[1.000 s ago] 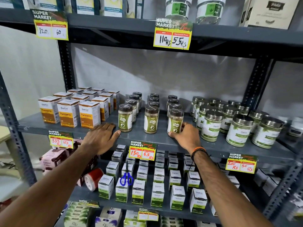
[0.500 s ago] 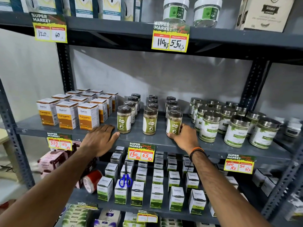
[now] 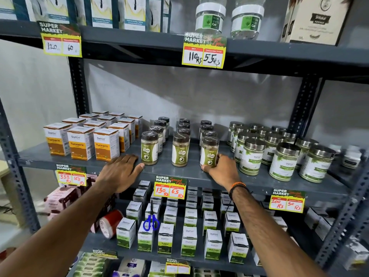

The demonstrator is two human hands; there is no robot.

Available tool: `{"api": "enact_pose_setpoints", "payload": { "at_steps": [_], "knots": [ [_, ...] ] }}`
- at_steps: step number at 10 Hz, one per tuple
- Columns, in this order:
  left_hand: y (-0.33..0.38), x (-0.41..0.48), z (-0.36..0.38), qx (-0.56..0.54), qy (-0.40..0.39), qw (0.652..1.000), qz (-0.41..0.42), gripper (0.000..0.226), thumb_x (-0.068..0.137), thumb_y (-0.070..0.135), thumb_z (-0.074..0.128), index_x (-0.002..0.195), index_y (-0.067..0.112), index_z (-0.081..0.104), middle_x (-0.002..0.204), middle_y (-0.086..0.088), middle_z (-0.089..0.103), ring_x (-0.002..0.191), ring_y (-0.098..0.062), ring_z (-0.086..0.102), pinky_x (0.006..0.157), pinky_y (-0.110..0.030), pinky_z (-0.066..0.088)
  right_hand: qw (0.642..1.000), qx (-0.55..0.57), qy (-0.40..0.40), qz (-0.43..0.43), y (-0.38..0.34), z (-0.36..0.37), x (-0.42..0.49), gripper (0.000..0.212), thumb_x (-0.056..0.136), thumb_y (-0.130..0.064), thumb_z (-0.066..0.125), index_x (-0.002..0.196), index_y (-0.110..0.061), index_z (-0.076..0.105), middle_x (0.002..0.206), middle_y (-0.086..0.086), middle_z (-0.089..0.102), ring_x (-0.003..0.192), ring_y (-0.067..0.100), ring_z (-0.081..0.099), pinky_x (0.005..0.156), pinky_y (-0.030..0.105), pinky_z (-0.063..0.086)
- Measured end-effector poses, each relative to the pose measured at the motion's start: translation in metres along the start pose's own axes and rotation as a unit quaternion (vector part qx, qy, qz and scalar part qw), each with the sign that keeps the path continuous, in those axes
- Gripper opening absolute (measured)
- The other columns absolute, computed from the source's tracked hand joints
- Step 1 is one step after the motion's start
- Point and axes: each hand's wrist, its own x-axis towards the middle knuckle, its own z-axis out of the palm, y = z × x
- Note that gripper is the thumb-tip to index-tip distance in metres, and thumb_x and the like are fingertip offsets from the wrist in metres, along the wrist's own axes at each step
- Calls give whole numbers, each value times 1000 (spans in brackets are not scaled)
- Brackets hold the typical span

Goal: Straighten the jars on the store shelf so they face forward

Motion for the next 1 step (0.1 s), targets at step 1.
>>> {"api": "enact_pose_setpoints", "payload": {
  "at_steps": [1],
  "knots": [
    [5,-7,-8,-34,7,999,3,94,93,80,6,152,16,39,154,-13,50,136,-29,51,110,-52,44,1000,11,17,9,-9,-30,-25,69,80,-50,83,132,-11,60,107,6,74,88,18,72,71,29,58]
  ]
}}
